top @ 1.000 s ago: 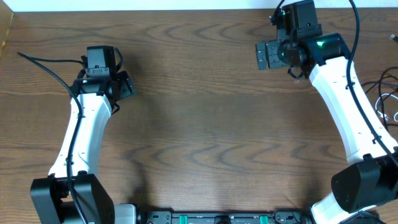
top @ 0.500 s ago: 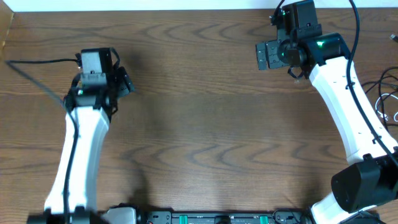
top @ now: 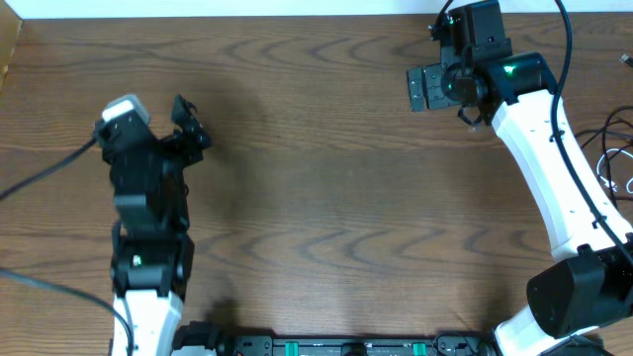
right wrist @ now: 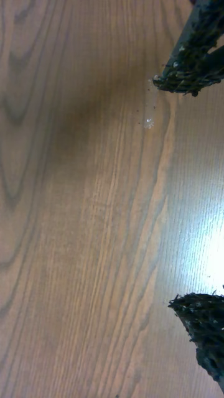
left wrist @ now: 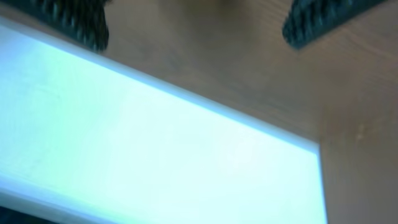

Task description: Untangle cables

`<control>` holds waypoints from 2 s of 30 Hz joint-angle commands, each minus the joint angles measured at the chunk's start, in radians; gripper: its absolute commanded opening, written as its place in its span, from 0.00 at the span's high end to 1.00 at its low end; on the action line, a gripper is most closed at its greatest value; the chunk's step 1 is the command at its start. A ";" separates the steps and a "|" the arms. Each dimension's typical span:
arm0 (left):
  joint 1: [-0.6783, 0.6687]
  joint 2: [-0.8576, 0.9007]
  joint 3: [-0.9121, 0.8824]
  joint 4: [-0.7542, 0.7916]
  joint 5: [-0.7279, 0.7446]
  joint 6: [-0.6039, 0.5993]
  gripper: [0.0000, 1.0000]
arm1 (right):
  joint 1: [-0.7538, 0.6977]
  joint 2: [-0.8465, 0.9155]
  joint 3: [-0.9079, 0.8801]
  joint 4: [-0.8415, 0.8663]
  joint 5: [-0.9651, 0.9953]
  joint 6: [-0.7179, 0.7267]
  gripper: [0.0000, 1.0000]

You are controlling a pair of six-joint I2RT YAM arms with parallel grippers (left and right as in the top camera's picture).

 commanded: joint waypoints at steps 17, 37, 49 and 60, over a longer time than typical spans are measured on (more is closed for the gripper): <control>-0.004 -0.580 -0.604 0.405 0.121 0.094 0.10 | 0.000 -0.021 0.007 -0.001 0.011 -0.005 0.01; -0.001 -0.877 -0.697 -0.054 0.121 0.184 0.10 | 0.000 -0.021 0.007 0.000 0.011 -0.005 0.01; -0.001 -0.877 -0.697 -0.206 0.170 0.273 0.09 | 0.000 -0.021 0.007 -0.001 0.011 -0.005 0.01; -0.001 -0.874 -0.697 -0.205 0.170 0.266 0.09 | 0.000 -0.021 0.007 0.000 0.011 -0.005 0.01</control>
